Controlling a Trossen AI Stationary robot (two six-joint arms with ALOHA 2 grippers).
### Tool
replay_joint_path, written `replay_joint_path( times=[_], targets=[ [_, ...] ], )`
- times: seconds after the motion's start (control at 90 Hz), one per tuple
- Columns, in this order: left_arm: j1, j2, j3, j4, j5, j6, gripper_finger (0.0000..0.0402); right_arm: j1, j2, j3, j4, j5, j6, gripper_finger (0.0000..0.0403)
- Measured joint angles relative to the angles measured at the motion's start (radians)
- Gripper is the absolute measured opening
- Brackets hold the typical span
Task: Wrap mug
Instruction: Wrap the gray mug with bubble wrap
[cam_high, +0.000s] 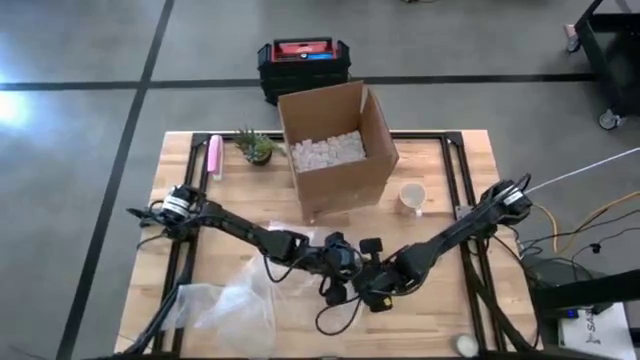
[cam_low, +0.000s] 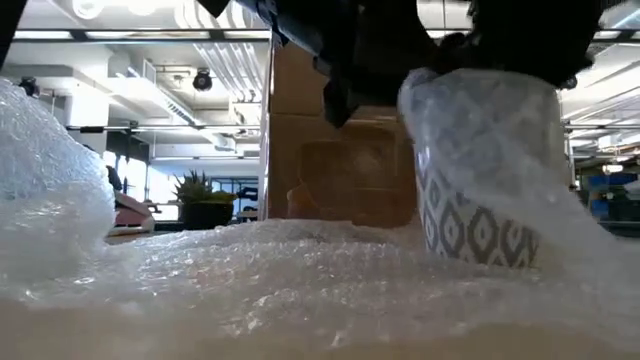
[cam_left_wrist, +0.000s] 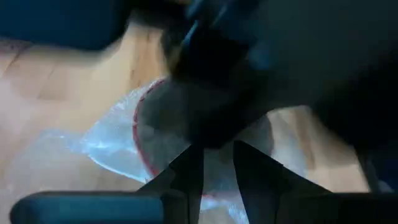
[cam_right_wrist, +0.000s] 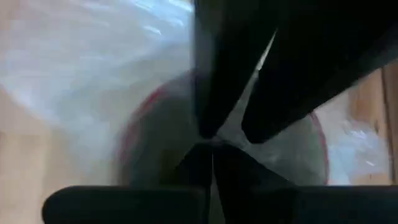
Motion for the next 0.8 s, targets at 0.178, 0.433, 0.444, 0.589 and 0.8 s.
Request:
replay_joint_path(
  times=[0.178,0.433,0.444,0.589,0.8],
  targets=[
    [-0.027,-0.094,-0.001,-0.133,0.005,-0.052,0.0075,-0.003,0.019,0.001,-0.008,-0.017,-0.011,0.0002],
    [-0.064,-0.057,-0.019,-0.14,-0.041,-0.069,0.0075,-0.01,0.015,0.018,-0.009,-0.007,-0.038,0.0002],
    [-0.064,-0.053,-0.02,-0.132,-0.043,-0.068,0.0075,-0.01,0.015,0.019,-0.009,-0.007,-0.039,0.0002],
    [-0.056,-0.023,-0.02,-0.009,-0.048,-0.022,0.0075,-0.01,0.013,0.038,-0.014,-0.005,-0.054,0.0002],
    [-0.048,-0.029,-0.019,0.048,-0.055,0.02,0.0075,-0.01,0.011,0.062,-0.017,-0.005,-0.071,0.0002]
  ],
)
